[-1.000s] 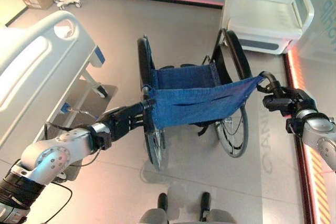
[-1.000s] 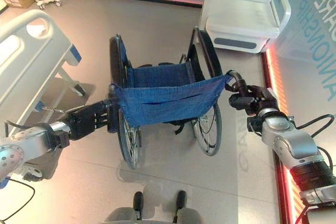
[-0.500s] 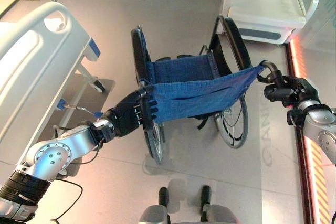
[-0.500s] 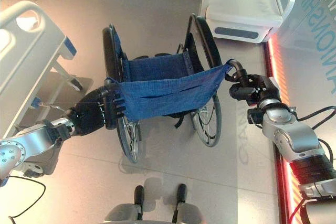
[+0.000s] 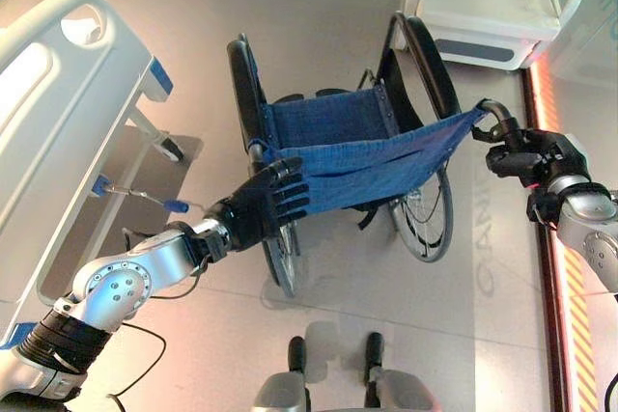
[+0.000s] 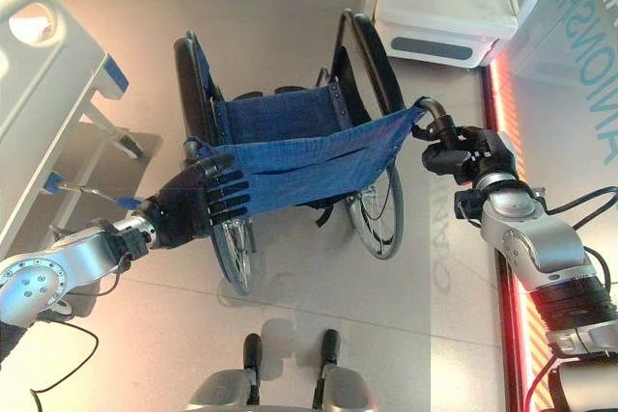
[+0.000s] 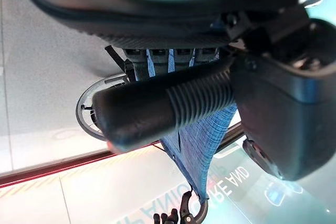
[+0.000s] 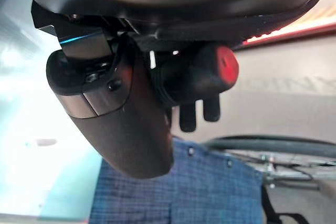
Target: Push the wheelchair next to the bed
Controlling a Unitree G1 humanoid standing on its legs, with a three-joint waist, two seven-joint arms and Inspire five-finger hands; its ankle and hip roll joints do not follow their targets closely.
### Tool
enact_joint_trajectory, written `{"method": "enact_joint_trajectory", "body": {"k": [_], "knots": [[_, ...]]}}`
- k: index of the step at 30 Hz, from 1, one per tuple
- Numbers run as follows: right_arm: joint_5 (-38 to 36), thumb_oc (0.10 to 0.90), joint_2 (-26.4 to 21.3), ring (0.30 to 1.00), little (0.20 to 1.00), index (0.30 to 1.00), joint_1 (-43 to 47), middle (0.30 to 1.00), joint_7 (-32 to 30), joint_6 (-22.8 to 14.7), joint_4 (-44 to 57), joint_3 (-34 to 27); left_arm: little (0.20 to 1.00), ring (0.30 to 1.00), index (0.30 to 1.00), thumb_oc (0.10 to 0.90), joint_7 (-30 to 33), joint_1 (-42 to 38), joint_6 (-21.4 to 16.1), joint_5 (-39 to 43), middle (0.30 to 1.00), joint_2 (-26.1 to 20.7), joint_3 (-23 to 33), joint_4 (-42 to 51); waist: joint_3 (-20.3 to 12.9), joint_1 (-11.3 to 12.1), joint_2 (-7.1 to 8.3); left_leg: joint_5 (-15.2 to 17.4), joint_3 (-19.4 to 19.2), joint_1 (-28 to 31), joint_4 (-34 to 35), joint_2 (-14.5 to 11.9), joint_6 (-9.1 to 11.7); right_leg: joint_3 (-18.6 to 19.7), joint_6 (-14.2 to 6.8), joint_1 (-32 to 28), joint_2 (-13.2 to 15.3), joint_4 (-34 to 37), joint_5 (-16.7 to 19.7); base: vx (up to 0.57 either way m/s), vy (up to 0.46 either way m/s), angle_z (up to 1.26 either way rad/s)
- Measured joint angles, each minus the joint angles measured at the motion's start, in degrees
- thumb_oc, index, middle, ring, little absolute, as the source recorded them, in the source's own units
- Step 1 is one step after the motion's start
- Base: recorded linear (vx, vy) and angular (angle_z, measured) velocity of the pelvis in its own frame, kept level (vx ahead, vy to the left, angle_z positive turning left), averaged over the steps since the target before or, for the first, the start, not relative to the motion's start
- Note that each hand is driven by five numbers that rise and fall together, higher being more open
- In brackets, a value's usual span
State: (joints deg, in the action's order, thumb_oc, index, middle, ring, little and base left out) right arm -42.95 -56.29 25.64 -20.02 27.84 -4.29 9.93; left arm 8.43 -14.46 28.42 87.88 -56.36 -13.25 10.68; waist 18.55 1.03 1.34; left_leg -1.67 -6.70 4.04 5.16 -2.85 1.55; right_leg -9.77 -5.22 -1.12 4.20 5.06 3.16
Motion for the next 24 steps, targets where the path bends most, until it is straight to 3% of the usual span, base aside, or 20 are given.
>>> {"method": "enact_joint_trajectory", "body": {"k": [24], "knots": [[0.6, 0.400, 0.5, 0.300, 0.300, 0.300, 0.0, 0.300, -0.4, -1.2, -0.1, -0.6, 0.300, 0.300, 0.300, 0.400, 3.4, 0.1, -3.4, -0.1, 0.300, 2.2, 0.4, 1.8, 1.1, 0.6, 0.64, 0.0, 0.0, 0.0, -0.1, -0.1, 0.0, 0.1, 0.1, 0.1, -0.4, 0.0, 0.1, -0.01, -0.053, 0.00]]}}
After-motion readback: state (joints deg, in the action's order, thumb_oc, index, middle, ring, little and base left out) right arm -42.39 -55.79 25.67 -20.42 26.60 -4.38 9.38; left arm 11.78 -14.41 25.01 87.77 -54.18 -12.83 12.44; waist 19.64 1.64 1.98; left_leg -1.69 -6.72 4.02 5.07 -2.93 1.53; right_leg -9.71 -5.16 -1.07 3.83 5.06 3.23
